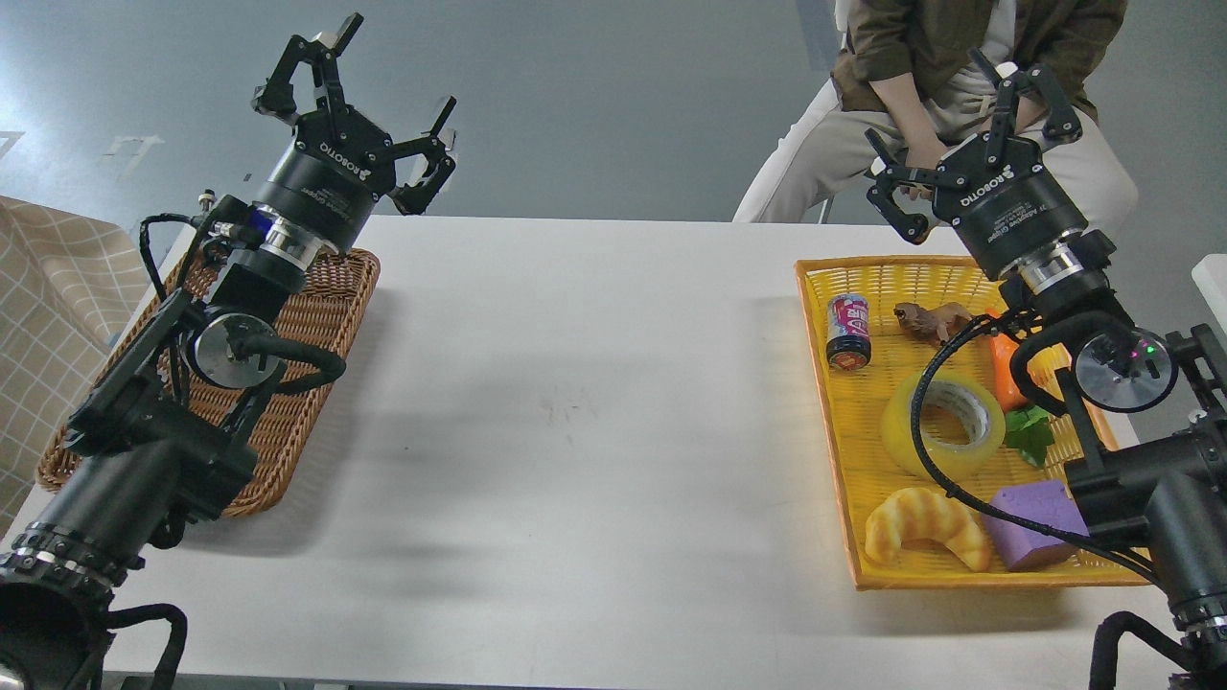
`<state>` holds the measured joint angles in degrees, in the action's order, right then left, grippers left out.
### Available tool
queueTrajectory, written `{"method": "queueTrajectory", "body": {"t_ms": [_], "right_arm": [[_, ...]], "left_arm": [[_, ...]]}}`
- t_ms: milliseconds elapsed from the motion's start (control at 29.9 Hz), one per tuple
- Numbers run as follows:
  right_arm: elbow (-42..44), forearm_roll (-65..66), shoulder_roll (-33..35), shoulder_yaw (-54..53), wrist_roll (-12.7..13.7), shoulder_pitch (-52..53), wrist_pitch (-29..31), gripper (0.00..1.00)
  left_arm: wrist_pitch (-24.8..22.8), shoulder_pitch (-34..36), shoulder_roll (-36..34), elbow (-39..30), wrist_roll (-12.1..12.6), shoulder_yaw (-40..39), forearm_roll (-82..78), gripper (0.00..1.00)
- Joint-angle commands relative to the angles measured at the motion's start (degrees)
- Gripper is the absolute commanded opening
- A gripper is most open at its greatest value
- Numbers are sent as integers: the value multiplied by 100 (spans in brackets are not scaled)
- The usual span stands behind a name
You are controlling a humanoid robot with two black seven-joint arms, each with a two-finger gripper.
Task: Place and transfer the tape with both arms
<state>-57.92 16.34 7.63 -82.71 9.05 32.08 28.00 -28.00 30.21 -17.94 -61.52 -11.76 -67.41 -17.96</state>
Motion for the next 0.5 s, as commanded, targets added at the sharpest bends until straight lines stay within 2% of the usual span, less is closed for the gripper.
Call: {"method": "queueTrajectory", "body": {"t_ms": [0, 468], "right_arm": [[9, 1, 10, 0, 0, 0, 0, 100], [0, 1, 45, 0, -9, 35, 0, 100]], "left_arm": [[0, 12, -8, 0, 51, 61, -5, 98], [0, 12, -8, 8, -2, -17, 3, 98]]}}
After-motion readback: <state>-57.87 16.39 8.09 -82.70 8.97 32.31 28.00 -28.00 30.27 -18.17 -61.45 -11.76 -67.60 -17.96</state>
